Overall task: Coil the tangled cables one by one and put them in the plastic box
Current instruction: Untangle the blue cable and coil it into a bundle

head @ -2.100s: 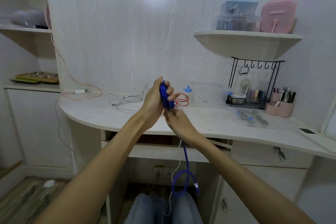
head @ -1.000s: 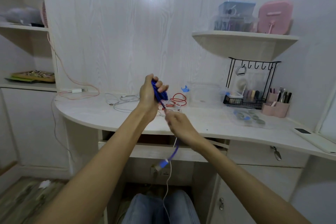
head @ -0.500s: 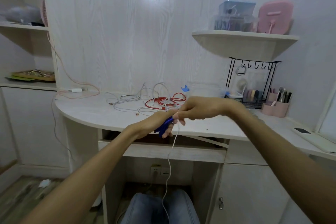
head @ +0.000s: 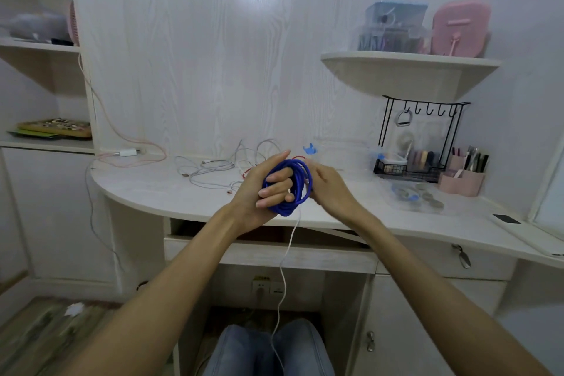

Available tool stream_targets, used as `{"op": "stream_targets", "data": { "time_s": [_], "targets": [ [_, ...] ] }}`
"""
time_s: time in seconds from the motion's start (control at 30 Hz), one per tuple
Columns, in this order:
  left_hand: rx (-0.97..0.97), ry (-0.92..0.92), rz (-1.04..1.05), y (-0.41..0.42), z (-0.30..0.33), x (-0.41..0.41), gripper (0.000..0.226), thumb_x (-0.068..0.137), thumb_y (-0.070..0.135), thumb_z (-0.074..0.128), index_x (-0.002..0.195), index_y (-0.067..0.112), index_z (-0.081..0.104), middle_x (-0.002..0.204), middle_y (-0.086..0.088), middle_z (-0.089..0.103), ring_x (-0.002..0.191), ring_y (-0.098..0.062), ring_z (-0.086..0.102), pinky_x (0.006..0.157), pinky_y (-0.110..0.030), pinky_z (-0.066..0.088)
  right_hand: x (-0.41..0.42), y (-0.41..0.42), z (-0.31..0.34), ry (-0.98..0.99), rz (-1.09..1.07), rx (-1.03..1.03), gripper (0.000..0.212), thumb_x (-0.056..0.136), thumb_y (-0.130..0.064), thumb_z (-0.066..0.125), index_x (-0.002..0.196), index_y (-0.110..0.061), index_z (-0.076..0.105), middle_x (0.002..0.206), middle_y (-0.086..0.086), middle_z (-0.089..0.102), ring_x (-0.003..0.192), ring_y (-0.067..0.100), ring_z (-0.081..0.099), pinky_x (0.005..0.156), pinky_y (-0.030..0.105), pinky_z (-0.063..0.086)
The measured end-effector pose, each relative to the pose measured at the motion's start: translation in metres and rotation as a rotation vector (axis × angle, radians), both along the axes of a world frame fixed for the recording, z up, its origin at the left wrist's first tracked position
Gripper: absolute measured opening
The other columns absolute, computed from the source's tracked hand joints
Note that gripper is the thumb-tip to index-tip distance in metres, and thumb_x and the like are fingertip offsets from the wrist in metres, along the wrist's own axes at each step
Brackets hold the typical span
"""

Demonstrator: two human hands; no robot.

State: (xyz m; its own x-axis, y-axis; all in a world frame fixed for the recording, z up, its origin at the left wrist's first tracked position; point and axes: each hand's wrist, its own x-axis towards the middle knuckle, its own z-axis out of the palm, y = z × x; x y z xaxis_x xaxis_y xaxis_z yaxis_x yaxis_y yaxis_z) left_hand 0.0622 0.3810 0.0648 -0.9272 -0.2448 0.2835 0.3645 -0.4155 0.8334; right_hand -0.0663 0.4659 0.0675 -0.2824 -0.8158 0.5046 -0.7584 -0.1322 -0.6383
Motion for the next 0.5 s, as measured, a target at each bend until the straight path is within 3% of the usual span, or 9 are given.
{"op": "stream_targets", "data": {
  "time_s": [0.07, 0.17, 0.3, 0.37, 0.5],
  "targets": [
    [0.045, 0.033, 0.028, 0.002, -0.001, -0.002, 0.054, 0.088, 0.034, 0.052, 0.041, 0.018, 0.031, 0.026, 0.006, 0.027, 0.021, -0.007, 0.027, 0.046, -0.018, 0.044, 0.01, -0.005, -0.007, 0.019, 0.02, -0.032, 0.014, 0.098, -0.013, 0.045, 0.1, -0.01, 0.058, 0.086, 0.003, 0.062, 0.07, 0.007, 0.053, 0.06, 0.015, 0.041],
    [0.111, 0.081, 0.065, 0.002, -0.004, -0.002, 0.054, 0.087, 0.032, 0.053, 0.039, 0.019, 0.032, 0.026, 0.006, 0.027, 0.021, -0.008, 0.026, 0.045, -0.018, 0.042, 0.021, -0.004, -0.011, -0.176, 0.061, -0.074, 0.025, 0.1, -0.016, 0.04, 0.082, -0.028, 0.052, 0.06, -0.017, 0.059, 0.053, -0.008, 0.055, 0.047, 0.005, 0.038],
    [0.094, 0.087, 0.085, -0.002, -0.007, 0.002, 0.054, 0.088, 0.031, 0.052, 0.038, 0.019, 0.034, 0.027, 0.006, 0.029, 0.021, -0.008, 0.028, 0.046, -0.017, 0.044, 0.031, -0.001, -0.01, -0.444, 0.116, -0.029, 0.056, 0.1, -0.05, 0.017, 0.085, -0.014, 0.058, 0.056, -0.007, 0.055, 0.049, 0.001, 0.048, 0.042, 0.008, 0.036],
    [0.065, 0.07, 0.117, -0.003, -0.008, 0.003, 0.055, 0.088, 0.033, 0.054, 0.038, 0.02, 0.034, 0.027, 0.006, 0.03, 0.022, -0.007, 0.028, 0.048, -0.017, 0.044, 0.034, -0.001, -0.009, -0.422, 0.128, -0.016, 0.062, 0.092, -0.062, 0.017, 0.087, -0.017, 0.059, 0.063, -0.001, 0.053, 0.054, 0.004, 0.045, 0.047, 0.012, 0.037],
    [0.025, -0.01, 0.265, -0.004, -0.007, 0.002, 0.058, 0.082, 0.047, 0.057, 0.036, 0.019, 0.036, 0.029, 0.006, 0.03, 0.025, -0.006, 0.028, 0.048, -0.017, 0.044, 0.037, 0.001, -0.02, -0.199, 0.169, -0.063, 0.022, 0.099, -0.045, 0.033, 0.099, -0.038, 0.055, 0.081, -0.016, 0.059, 0.067, -0.009, 0.055, 0.062, 0.007, 0.04]
  ]
}}
